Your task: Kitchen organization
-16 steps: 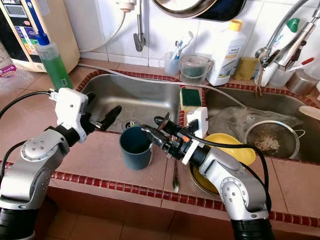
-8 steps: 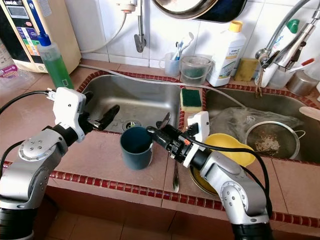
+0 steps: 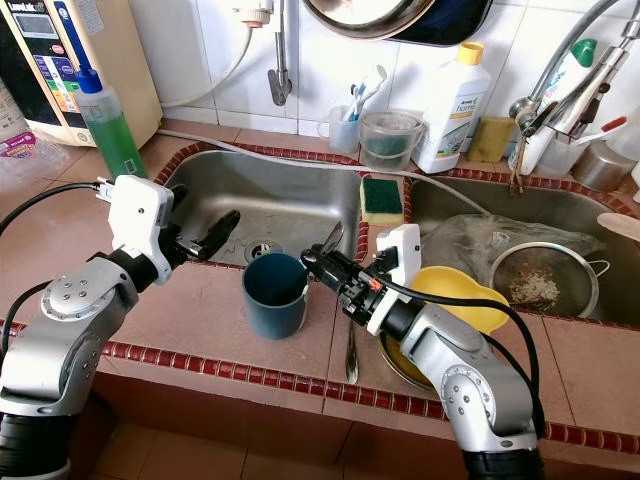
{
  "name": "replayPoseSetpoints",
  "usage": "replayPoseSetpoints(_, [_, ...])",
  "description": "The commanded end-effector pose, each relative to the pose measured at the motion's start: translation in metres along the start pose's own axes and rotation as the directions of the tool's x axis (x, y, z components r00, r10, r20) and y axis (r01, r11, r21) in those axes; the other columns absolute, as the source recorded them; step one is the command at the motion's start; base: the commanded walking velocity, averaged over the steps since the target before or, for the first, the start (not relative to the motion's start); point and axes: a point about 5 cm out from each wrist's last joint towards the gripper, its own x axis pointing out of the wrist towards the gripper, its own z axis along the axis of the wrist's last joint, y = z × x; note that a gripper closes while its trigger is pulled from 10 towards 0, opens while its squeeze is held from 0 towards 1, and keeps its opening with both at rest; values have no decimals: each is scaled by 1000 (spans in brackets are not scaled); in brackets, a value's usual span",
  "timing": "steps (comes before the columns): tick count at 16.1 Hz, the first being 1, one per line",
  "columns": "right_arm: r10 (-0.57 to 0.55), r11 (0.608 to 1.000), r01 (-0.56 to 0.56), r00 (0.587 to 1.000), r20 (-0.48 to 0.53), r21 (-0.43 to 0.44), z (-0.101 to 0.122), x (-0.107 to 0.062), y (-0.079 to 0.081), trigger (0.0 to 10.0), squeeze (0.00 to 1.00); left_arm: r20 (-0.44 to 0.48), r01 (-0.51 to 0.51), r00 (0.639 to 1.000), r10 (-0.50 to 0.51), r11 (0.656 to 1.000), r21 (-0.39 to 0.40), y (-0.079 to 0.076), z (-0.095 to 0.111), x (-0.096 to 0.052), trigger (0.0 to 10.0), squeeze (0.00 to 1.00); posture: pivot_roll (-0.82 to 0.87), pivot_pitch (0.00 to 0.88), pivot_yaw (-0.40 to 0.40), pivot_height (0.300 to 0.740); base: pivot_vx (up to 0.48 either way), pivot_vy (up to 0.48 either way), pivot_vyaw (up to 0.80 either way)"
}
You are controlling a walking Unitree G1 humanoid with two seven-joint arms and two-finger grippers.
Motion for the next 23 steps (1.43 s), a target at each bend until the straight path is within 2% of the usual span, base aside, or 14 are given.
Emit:
replayPoseSetpoints(1, [-5, 1000, 6, 1000, 27, -31, 7, -2, 0, 0, 0, 15, -8, 1000, 8, 1000, 1, 2, 4, 2, 10000, 0, -166, 48, 21, 740, 0, 0, 0])
replayPoseSetpoints(4, [-5, 1000, 6, 999, 38, -28, 8, 0, 0, 0, 0, 16, -6, 1000, 6, 1000, 4, 5, 5, -2, 10000, 0, -164, 47, 19, 740, 0, 0, 0])
replayPoseSetpoints(9, [-1, 1000, 2, 999, 46, -30, 9, 2, 0, 0, 0, 24, 142, 990, -142, 990, 16, 0, 8, -17, 10000, 0, -159, 48, 17, 740, 0, 0, 0])
replayPoseSetpoints(11, [-1, 1000, 3, 999, 47, -30, 9, 2, 0, 0, 0, 4, 136, 991, -136, 991, 21, 1, 5, -17, 10000, 0, -158, 48, 18, 740, 0, 0, 0])
replayPoseSetpoints(12, [-3, 1000, 4, 999, 47, -29, 9, 2, 0, 549, 0, 0, 157, 988, -157, 988, 9, -2, 4, -19, 10000, 0, -158, 51, 17, 740, 0, 0, 0])
replayPoseSetpoints(13, [-3, 1000, 4, 999, 47, -28, 9, 2, 0, 549, 0, -1, 164, 986, -164, 986, 6, -3, 4, -19, 10000, 0, -158, 51, 17, 740, 0, 0, 0])
replayPoseSetpoints(14, [-13, 1000, 14, 999, 40, -27, 8, 3, -1, 10000, 0, 0, 194, 981, -194, 981, 6, -6, 5, -21, 10000, 0, -158, 52, 17, 740, 0, 0, 0])
replayPoseSetpoints(16, [-7, 1000, 8, 999, 39, -5, 7, 3, -1, 10000, 0, -2, 209, 978, -209, 978, -4, -8, 6, -22, 10000, 0, -157, 52, 17, 740, 0, 0, 0])
replayPoseSetpoints(17, [-5, 1000, 5, 999, 40, 2, 7, 3, -1, 10000, 373, -1, 219, 976, -219, 976, -3, -9, 6, -23, 10000, 0, -157, 52, 16, 740, 0, 0, 0])
replayPoseSetpoints(18, [-5, 1000, 5, 999, 43, 3, 8, 4, -2, 10000, 1000, 1, 226, 974, -226, 974, -5, -10, 7, -23, 10000, 0, -157, 52, 16, 740, 0, 0, 0])
replayPoseSetpoints(22, [-11, 1000, 11, 999, 34, -6, 8, 4, -3, 10000, 980, 19, 313, 950, -313, 949, -42, -17, 11, -30, 10000, 0, -156, 49, 15, 740, 0, 0, 0])
replayPoseSetpoints(23, [-7, 1000, 7, 1000, 25, 2, 7, 5, -2, 10000, 0, 30, 336, 942, -335, 941, -52, -19, 13, -33, 10000, 0, -155, 49, 14, 740, 0, 0, 0])
